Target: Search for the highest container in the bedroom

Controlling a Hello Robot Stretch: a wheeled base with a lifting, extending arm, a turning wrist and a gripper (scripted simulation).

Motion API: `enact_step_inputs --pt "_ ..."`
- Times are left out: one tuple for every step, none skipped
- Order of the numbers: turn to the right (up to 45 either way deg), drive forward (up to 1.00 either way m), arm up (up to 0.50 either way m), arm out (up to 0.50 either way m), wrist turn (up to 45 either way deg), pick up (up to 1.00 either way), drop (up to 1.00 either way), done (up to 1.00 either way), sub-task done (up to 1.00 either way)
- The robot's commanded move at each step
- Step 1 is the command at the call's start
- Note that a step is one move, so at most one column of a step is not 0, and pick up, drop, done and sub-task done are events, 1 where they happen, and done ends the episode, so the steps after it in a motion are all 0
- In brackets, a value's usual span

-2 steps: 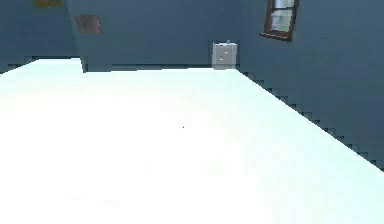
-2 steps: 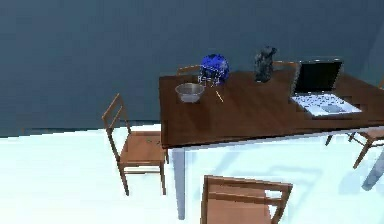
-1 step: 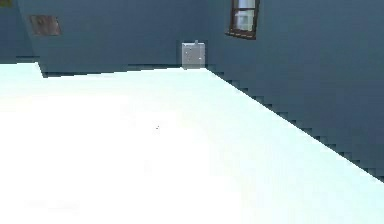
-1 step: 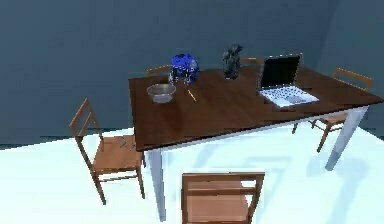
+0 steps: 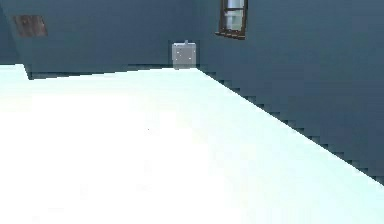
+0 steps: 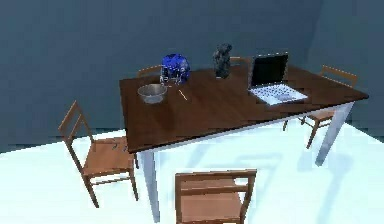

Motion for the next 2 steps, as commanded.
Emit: enact_step_inputs --pt "0.0 1.00 0.00 0.00 0.0 0.00 0.00 0.00 0.00" --pt "0.0 1.00 0.00 0.00 0.0 0.00 0.00 0.00 0.00"
